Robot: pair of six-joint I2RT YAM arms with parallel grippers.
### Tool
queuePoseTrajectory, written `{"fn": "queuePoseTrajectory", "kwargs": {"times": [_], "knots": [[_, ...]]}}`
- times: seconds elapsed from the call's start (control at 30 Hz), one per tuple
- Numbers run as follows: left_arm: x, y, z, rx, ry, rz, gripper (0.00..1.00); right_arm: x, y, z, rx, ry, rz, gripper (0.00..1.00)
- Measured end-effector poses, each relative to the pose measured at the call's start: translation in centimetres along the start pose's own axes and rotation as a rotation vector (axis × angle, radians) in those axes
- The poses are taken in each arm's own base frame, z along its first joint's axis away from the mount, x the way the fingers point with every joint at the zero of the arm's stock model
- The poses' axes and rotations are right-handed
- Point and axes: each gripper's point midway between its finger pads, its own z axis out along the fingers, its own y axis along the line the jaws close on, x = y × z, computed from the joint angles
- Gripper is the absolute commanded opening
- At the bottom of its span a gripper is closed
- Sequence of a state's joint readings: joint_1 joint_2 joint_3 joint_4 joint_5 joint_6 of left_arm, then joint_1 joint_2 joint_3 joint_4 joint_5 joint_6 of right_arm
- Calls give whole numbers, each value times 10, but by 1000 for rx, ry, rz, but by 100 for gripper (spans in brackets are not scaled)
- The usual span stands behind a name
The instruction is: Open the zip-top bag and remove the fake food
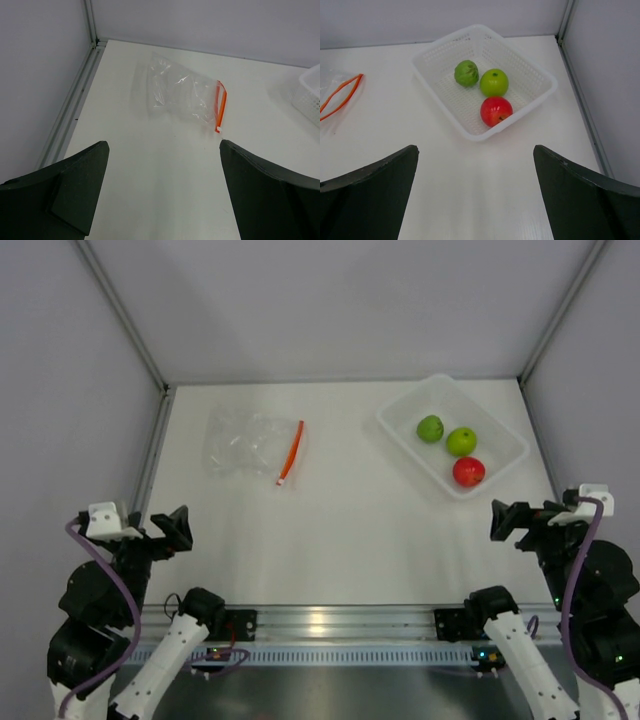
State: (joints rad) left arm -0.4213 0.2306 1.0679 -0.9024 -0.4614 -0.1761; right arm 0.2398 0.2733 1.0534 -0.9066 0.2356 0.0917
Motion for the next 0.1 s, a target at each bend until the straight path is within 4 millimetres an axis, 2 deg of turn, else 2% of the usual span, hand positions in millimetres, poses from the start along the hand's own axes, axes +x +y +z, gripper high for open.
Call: {"fn": "queuePoseTrajectory", "kwargs": {"times": [0.1], "knots": [[0, 0, 0, 0, 0, 0, 98, 0, 0, 0, 1, -1, -3, 99]]}}
